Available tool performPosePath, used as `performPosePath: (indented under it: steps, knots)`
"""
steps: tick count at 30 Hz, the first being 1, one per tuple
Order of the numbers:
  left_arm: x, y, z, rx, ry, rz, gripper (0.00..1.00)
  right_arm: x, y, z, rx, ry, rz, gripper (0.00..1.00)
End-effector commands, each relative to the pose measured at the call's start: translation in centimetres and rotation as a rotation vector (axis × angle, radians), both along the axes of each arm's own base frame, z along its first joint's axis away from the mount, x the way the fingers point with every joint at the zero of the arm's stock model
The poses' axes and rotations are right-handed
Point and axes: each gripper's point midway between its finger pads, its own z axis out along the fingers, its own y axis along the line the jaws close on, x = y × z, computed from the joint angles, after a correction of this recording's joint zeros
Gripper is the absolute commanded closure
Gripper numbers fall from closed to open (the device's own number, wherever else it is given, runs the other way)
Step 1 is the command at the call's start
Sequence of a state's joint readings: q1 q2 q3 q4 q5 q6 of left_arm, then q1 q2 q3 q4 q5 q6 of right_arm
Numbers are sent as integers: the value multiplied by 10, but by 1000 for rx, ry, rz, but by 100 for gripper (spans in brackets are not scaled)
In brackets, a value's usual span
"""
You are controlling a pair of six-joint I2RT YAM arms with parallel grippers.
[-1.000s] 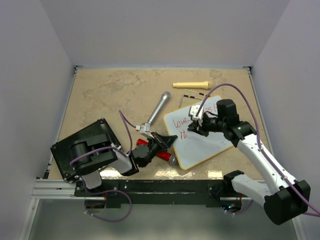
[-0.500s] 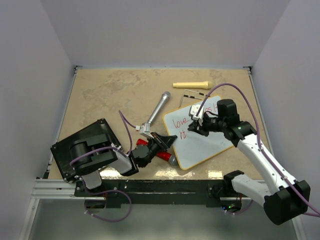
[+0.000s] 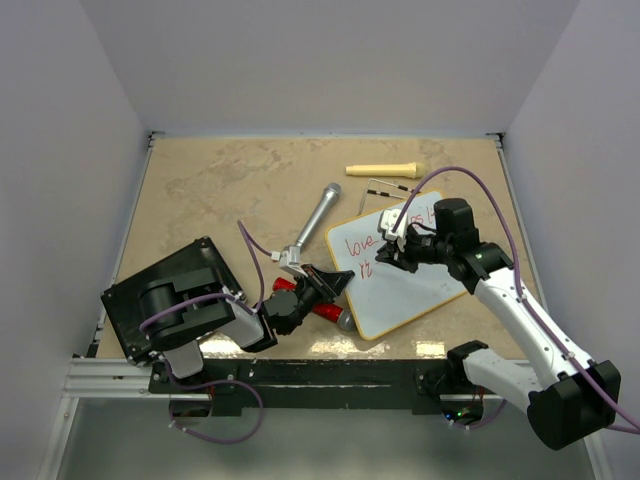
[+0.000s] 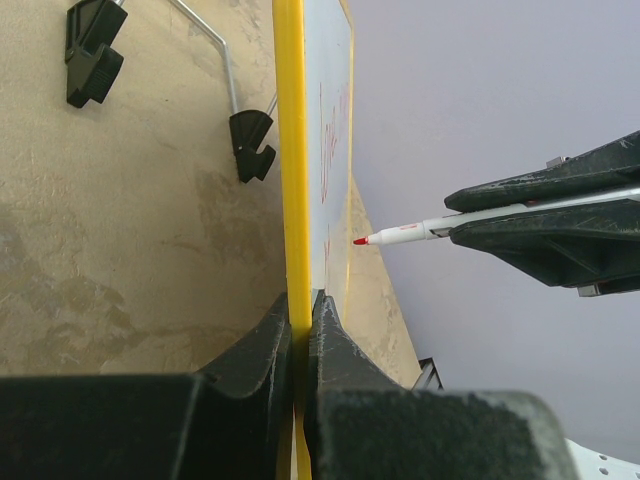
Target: Write a sentence on the whiteboard
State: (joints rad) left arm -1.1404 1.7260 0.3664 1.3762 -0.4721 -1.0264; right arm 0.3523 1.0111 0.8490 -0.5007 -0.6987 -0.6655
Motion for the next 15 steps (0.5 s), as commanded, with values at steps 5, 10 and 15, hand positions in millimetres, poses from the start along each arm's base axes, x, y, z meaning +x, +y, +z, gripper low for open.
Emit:
performPosePath:
  steps: [5, 10, 15]
  knots:
    - [2, 6, 8, 49, -98, 18, 100, 8, 1, 17, 19, -47, -16, 100]
    - [2, 6, 6, 53, -98, 18, 100, 8, 2, 15, 23, -39, -17, 100]
    - [2, 5, 7, 53, -98, 15, 100, 12, -1, 14, 14, -43, -44, 100]
